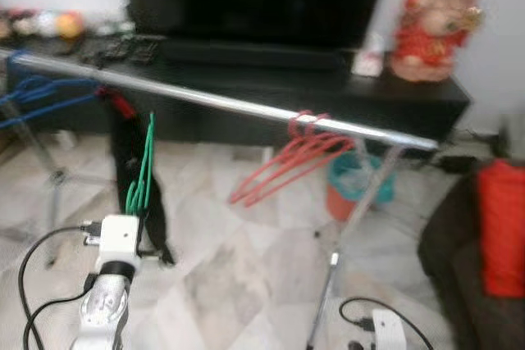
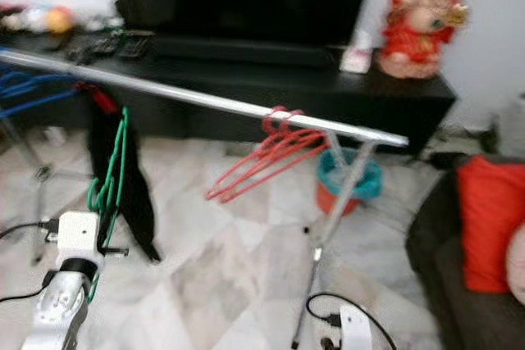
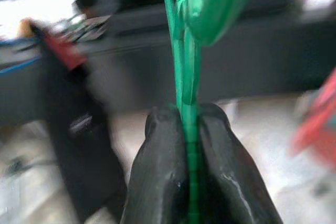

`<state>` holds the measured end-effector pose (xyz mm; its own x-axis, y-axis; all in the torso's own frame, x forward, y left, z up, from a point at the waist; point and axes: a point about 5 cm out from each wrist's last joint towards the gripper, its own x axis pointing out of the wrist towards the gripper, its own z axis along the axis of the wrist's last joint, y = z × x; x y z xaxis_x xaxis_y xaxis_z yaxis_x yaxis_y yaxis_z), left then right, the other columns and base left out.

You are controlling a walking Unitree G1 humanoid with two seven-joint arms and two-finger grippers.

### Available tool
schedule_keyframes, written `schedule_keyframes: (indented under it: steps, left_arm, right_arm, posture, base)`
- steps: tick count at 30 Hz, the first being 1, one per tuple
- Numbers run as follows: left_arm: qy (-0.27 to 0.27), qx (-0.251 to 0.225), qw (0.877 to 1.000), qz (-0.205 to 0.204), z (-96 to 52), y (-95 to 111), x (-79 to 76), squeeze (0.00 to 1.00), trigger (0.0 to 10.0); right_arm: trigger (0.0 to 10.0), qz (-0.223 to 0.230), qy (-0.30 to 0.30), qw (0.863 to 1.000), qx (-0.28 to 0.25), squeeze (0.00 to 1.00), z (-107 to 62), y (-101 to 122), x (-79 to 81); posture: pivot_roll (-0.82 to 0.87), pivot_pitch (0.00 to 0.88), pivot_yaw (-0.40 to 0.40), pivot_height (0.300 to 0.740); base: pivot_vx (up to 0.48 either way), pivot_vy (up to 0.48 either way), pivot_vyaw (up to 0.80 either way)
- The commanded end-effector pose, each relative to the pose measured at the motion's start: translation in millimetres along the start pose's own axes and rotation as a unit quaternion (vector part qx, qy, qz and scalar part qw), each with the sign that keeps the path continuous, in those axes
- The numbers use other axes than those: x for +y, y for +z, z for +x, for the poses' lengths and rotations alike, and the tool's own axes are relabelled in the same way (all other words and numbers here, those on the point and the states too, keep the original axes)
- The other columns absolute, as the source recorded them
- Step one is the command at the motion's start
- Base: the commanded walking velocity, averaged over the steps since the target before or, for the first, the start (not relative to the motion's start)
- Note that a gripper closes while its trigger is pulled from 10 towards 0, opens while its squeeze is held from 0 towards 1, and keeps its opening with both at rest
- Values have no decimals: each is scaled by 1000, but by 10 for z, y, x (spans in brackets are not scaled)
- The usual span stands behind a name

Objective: Hang hanger

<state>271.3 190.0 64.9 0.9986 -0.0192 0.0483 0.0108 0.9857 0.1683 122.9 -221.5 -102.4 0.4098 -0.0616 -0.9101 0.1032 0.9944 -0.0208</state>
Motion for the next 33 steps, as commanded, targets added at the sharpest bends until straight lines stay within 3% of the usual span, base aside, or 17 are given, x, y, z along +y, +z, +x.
schedule_keyframes:
  steps: [1,17,21,33]
  left_arm:
    - [20,5,1000,14,-24,-1,191,0,10000]
    - [15,18,1000,1,-46,-34,191,0,10000]
    - [6,28,999,-24,-40,-52,178,0,10000]
    - [-84,78,993,-28,-127,-149,144,0,10000]
  right_arm:
    - [10000,-2,9,999,-32,0,29,224,83]
    - [10000,-3,12,999,-30,0,31,230,94]
    - [10000,-5,12,999,-29,0,31,233,91]
    - [10000,-4,14,1000,-28,0,31,230,89]
  posture:
    - [143,0,-63,740]
    - [144,0,-63,740]
    - [146,0,-64,740]
    - [143,0,-60,740]
  base:
    - [409,0,0]
    - [396,0,0]
    - [0,0,0]
    - [0,0,0]
